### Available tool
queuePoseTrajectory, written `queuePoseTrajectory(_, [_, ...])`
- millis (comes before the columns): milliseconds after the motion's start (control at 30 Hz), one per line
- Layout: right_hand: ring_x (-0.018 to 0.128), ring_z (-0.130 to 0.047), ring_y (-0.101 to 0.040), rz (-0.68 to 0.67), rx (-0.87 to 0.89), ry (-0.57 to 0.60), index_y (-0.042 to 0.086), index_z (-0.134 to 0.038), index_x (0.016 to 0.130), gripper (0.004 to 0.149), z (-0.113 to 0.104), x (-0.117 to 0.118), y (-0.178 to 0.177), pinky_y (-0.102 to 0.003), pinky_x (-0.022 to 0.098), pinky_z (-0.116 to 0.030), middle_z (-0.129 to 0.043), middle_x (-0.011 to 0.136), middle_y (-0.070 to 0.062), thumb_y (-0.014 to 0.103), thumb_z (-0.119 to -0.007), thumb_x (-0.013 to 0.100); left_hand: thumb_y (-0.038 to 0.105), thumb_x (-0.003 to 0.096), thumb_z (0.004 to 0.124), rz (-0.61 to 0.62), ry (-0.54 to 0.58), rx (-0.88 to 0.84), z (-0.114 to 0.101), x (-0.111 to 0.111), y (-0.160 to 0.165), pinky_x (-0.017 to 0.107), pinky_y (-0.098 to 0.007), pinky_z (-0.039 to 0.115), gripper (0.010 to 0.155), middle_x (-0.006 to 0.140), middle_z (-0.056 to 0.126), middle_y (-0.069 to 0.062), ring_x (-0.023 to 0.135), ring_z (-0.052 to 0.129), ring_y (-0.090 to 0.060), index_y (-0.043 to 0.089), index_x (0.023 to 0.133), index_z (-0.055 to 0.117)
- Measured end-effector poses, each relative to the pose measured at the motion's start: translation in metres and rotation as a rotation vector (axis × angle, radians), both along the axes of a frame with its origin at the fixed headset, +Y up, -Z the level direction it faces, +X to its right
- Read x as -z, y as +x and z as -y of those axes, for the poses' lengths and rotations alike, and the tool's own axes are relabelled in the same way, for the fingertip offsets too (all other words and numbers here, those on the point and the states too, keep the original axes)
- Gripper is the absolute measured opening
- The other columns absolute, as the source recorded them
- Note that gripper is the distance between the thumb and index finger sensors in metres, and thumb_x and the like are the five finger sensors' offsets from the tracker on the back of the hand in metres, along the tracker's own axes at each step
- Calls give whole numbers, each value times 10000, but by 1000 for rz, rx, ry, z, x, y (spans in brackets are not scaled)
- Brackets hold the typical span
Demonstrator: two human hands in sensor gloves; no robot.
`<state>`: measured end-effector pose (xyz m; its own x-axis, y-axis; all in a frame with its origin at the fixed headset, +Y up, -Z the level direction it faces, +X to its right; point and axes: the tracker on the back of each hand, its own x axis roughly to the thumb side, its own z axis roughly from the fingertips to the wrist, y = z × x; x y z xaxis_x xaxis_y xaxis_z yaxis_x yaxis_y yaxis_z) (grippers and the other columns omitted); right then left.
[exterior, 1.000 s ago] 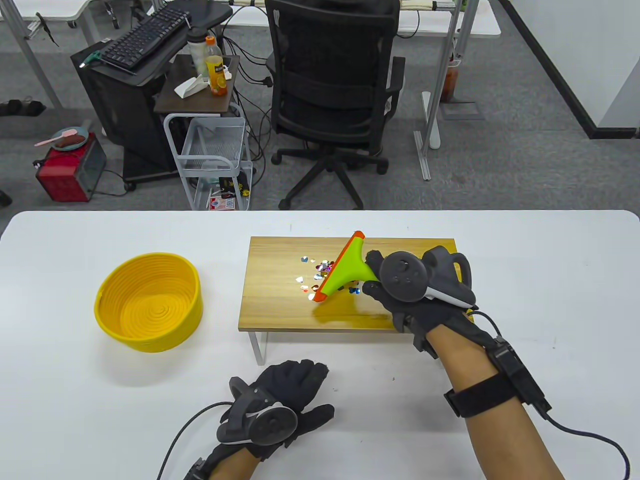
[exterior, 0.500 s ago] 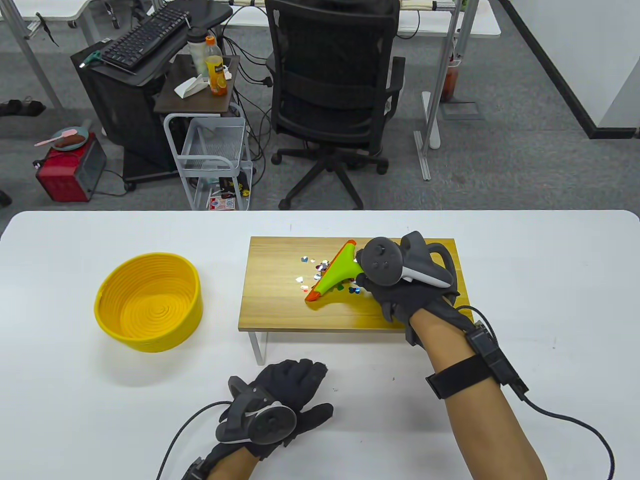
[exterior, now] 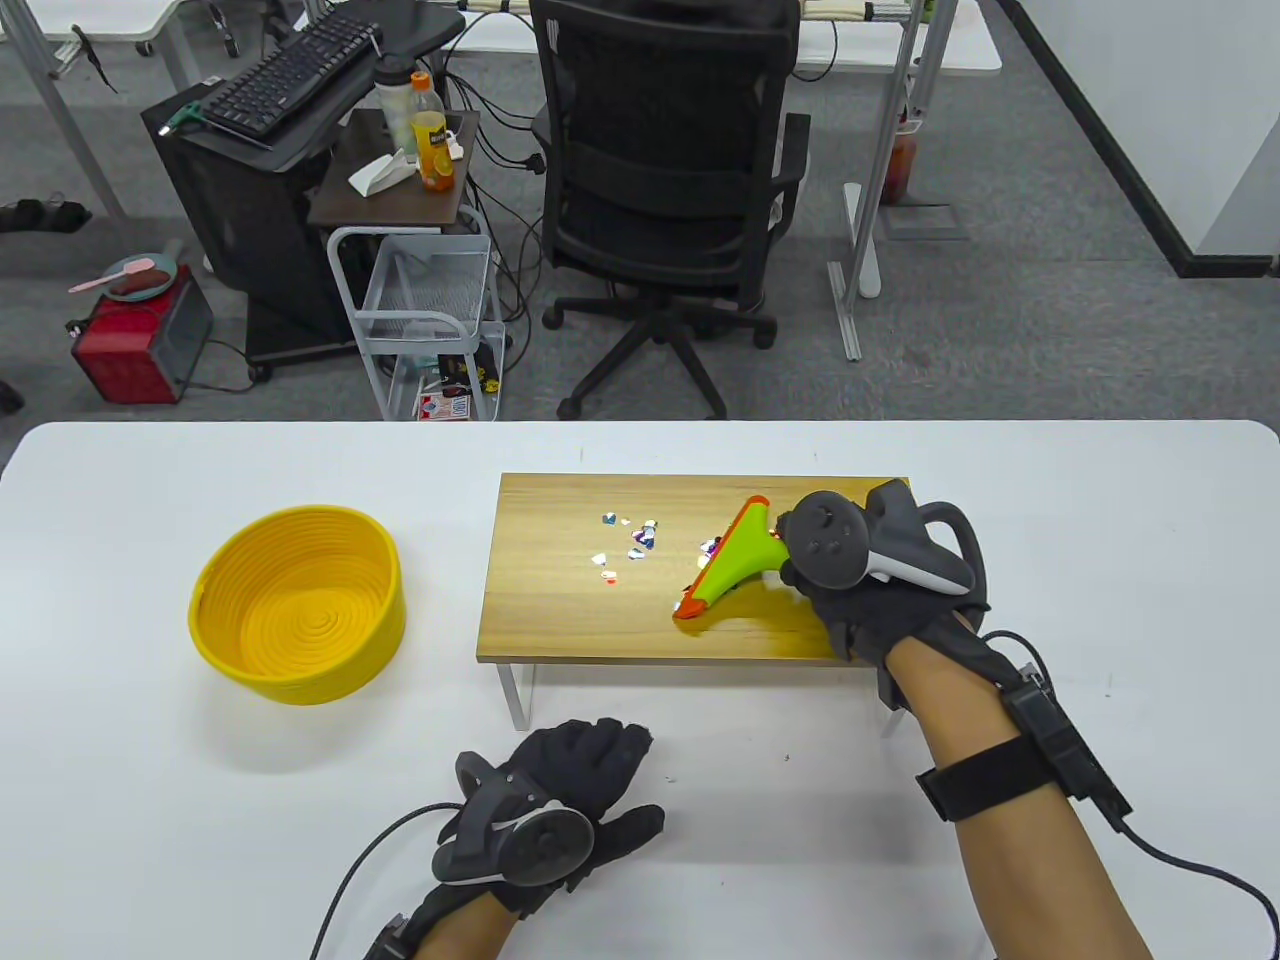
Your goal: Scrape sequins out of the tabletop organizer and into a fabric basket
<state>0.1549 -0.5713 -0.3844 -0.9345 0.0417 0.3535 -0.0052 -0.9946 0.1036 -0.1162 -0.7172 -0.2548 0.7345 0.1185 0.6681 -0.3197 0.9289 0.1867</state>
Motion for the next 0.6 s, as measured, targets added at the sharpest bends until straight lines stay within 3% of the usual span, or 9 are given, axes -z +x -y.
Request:
queuePoseTrajectory(333, [622,-971,-407,16,2,15,82,-600,1079,589,0,-16,34,-528,472,-841,-852,919,-179,338,-663,553,733,392,679,-2,-10,13,1,1,2,457,-588,844,775,883,895,-155,660,947,-398,169,920,744])
queuePoseTrajectory(600, [608,-973,-406,17,33,75,49,-580,1074,591,-3,-16,30,-524,455,-845,-844,909,-200,335,-659,563,733,394,678,-5,-10,14,1,1,2,459,-589,843,774,885,894,-157,662,946,-398,170,921,742])
